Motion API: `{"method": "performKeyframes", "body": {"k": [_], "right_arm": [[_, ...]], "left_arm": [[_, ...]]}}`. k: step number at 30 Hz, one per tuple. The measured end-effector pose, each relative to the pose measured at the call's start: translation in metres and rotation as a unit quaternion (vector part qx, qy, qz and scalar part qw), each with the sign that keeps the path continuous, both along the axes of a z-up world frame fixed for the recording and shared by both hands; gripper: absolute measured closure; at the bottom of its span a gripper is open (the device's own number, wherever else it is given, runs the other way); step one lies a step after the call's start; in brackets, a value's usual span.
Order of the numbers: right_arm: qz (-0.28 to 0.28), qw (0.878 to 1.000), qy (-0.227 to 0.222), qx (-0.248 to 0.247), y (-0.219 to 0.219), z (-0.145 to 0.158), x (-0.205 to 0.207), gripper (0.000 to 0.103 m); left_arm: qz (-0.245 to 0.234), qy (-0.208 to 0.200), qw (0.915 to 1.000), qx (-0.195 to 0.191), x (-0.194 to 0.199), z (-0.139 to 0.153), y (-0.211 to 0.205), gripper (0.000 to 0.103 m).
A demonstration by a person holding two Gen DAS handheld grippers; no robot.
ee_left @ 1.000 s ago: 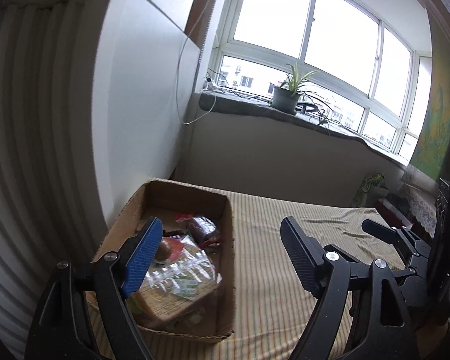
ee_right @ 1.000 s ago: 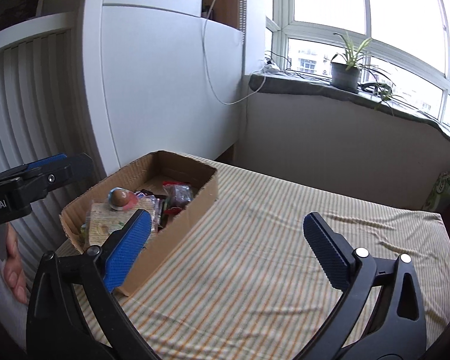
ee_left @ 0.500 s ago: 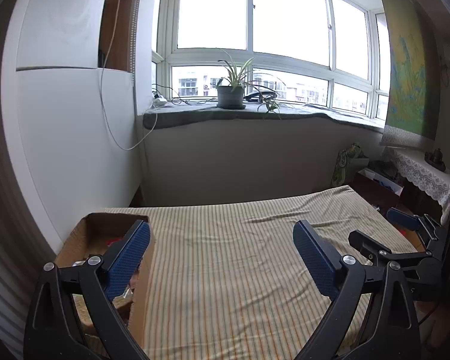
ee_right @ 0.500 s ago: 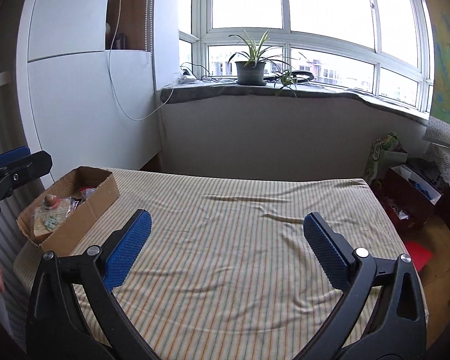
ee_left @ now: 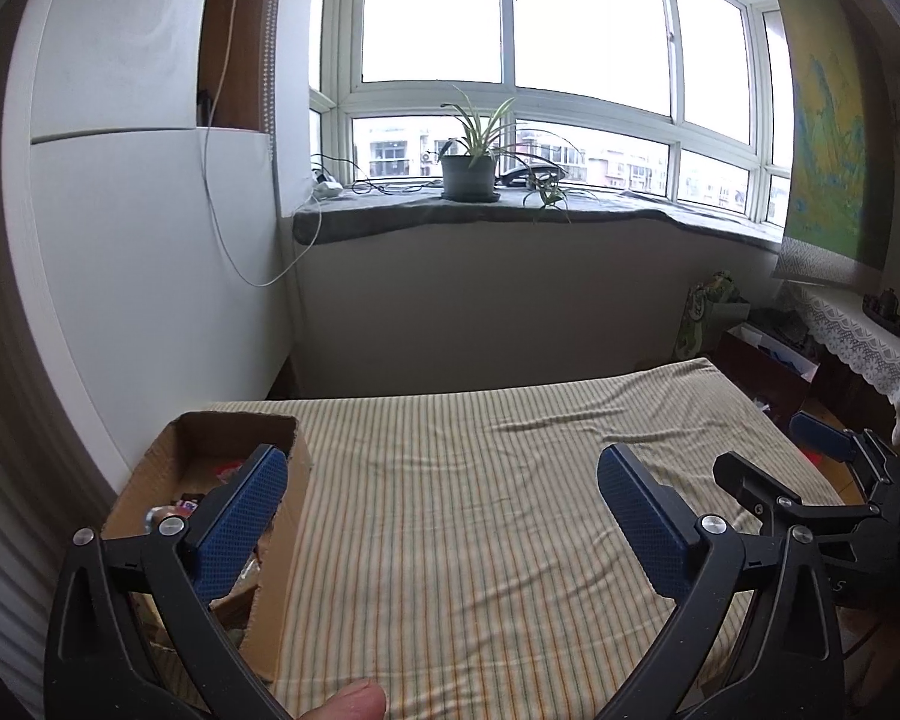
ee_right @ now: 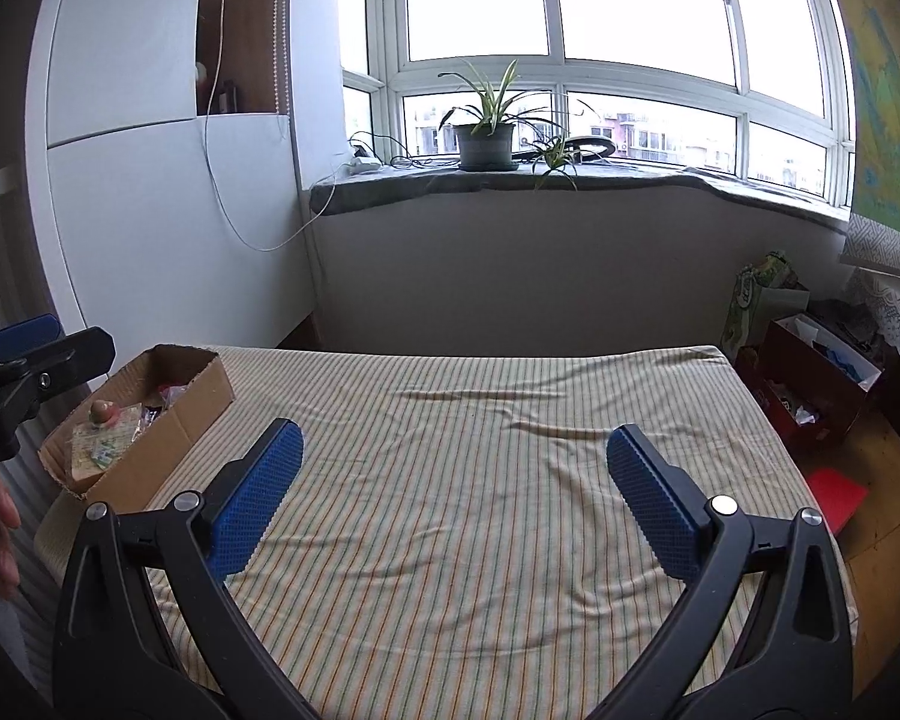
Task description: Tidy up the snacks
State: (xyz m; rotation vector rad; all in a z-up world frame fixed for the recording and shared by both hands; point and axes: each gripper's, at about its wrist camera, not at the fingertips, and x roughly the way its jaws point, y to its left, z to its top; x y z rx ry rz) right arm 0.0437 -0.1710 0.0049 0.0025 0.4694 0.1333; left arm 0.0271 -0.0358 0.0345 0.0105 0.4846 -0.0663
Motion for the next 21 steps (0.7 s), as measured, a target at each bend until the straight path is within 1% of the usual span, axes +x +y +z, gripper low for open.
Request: {"method": "performKeyframes", "body": {"k": [4,9,15,21], "right_arm": [[0.004,1.0,-0.001,-0.005,0.007,0.002,-0.002,0.0],[0.007,1.0,-0.003,-0.01,0.012,0.005,-0.002,0.0],[0.008,1.0,-0.001,-0.015,0.013,0.005,-0.003,0.0],[0.01,1.0,-0.001,-0.015,0.014,0.005,-0.003,0.0]], "left_arm": [[-0.012,0.007,0.9996,-0.023,-0.002,-0.003,0.006,0.0],[-0.007,0.013,0.9998,-0.017,-0.003,-0.005,0.004,0.0],[-0.003,0.015,0.9995,-0.026,-0.004,-0.007,0.008,0.0],[-0.001,0.016,0.9997,-0.019,-0.005,-0.008,0.006,0.0]]}}
